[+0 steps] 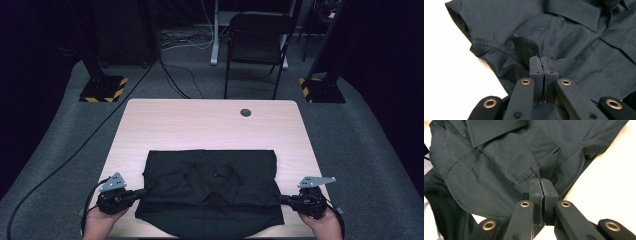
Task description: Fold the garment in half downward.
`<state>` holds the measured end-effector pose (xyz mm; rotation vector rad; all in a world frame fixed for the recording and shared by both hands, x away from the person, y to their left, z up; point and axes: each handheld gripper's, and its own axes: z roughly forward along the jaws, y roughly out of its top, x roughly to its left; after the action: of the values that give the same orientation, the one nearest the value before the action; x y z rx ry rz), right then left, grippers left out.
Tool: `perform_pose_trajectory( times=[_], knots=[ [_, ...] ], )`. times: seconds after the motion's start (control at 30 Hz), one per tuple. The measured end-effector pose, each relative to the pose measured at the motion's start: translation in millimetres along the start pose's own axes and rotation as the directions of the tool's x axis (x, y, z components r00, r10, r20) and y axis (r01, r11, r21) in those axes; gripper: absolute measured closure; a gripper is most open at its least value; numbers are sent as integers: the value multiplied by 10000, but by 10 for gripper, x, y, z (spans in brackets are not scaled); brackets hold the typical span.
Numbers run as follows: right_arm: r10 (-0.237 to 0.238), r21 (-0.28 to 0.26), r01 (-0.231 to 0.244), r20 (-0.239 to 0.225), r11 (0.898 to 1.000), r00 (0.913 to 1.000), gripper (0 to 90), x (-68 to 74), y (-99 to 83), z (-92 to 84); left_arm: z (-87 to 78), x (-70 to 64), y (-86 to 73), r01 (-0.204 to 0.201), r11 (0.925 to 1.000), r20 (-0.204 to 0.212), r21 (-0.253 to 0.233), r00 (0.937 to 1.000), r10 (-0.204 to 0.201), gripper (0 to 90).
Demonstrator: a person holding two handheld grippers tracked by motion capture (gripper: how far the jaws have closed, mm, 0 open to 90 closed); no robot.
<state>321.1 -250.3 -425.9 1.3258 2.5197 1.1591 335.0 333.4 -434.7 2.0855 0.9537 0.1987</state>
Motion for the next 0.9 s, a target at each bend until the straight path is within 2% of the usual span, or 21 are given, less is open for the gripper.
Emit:
perform_pose_trajectory(
  times=[0.13,0.33,0.43,0.6,0.67,0.9],
  knots=[
    [26,141,-27,66,9999,10000,875,1,-70,43,20,22,-36,209,9998,176,15,9996,-209,849],
    [262,279,-263,63,9993,9996,836,-15,-158,123,101,-3,-60,251,9994,360,236,9990,-259,754],
    [280,364,-282,65,9989,9996,789,-14,-178,168,139,-17,-58,286,9992,433,264,9986,-298,659],
    [292,255,-295,149,9992,9995,691,-22,-158,201,186,-43,-16,100,9995,489,309,9987,-115,518],
    [281,231,-286,203,9993,9994,632,-24,-134,213,212,-54,14,-9,9994,464,359,9989,-8,473],
    [41,161,-50,502,9999,9987,492,-30,-38,331,353,-29,150,40,9981,504,611,9987,-71,370]
  ],
)
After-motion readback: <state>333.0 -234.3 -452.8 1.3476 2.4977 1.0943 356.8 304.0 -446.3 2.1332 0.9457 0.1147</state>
